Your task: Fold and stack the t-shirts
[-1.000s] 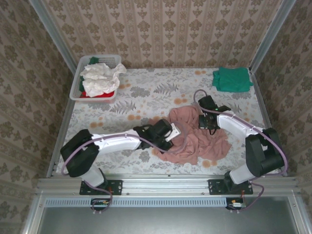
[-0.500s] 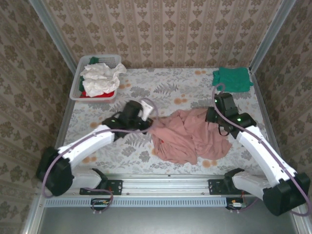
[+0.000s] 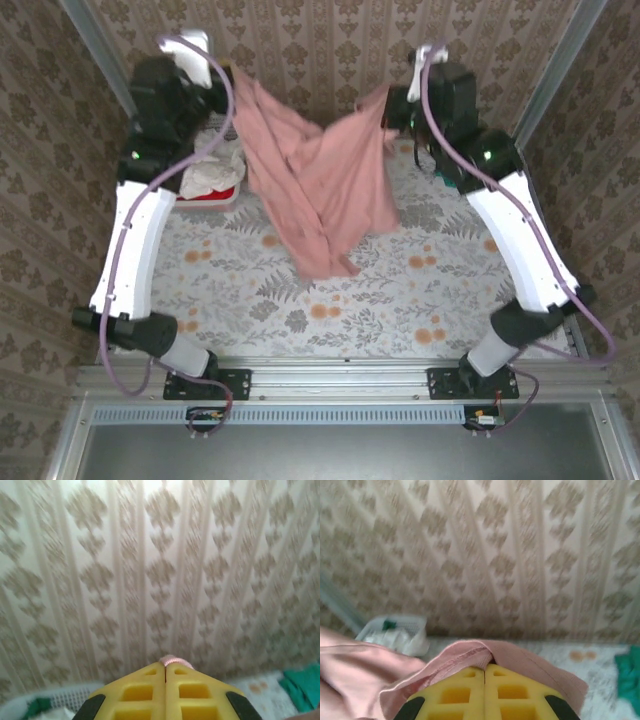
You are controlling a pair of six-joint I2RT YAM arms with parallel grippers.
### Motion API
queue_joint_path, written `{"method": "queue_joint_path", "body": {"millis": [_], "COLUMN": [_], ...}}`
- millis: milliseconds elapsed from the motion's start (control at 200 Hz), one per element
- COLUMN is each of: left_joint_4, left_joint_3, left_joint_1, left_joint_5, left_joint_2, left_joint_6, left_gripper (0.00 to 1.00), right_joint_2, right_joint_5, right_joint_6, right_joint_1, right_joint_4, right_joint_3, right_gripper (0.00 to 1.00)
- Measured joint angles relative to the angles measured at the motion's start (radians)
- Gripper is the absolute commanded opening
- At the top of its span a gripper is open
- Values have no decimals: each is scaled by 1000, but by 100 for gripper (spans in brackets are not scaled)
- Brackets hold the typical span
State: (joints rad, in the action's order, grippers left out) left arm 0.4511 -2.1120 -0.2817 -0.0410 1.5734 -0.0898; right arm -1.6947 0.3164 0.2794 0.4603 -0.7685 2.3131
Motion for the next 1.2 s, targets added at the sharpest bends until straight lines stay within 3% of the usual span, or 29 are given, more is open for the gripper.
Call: {"method": "queue_joint_path", "body": {"millis": [90, 170, 270, 330, 430, 470, 550, 610, 735, 935, 1200], "left_joint_4": [33, 27, -69, -151, -259, -289, -333, -310, -253, -265, -302], "left_joint_3": [-114, -75, 185, 417, 819, 993, 1321, 1493, 1616, 1595, 1400], "left_joint_1": [56, 88, 99, 99, 94, 91, 77, 69, 23, -51, -80], "left_joint_5": [4, -4, -50, -96, -154, -169, -188, -202, -195, -132, -119], "left_joint_2": [33, -17, -181, -318, -562, -671, -908, -1066, -1268, -1210, -682], "left_joint_6": [14, 38, 62, 71, 66, 53, -1, -29, -99, -145, -180], "left_gripper": [0, 0, 0, 0, 0, 13, 24, 62, 68, 73, 71], "right_joint_2": [-87, -58, 119, 252, 439, 499, 589, 613, 667, 639, 224], "right_joint_5": [30, 53, 30, 1, -26, -40, -62, -66, -113, -164, -154], "right_joint_6": [-22, -28, -26, -19, 11, 32, 71, 103, 153, 216, 214], "right_joint_1": [-64, -100, -102, -95, -89, -89, -91, -91, -83, 37, 47], "right_joint_4": [-88, -126, -83, -40, 30, 55, 67, 43, 35, 136, 222], "right_joint_3": [205, 201, -94, -334, -713, -856, -1117, -1234, -1352, -1379, -1323], "right_gripper": [0, 0, 1, 20, 38, 45, 47, 54, 60, 62, 61]}}
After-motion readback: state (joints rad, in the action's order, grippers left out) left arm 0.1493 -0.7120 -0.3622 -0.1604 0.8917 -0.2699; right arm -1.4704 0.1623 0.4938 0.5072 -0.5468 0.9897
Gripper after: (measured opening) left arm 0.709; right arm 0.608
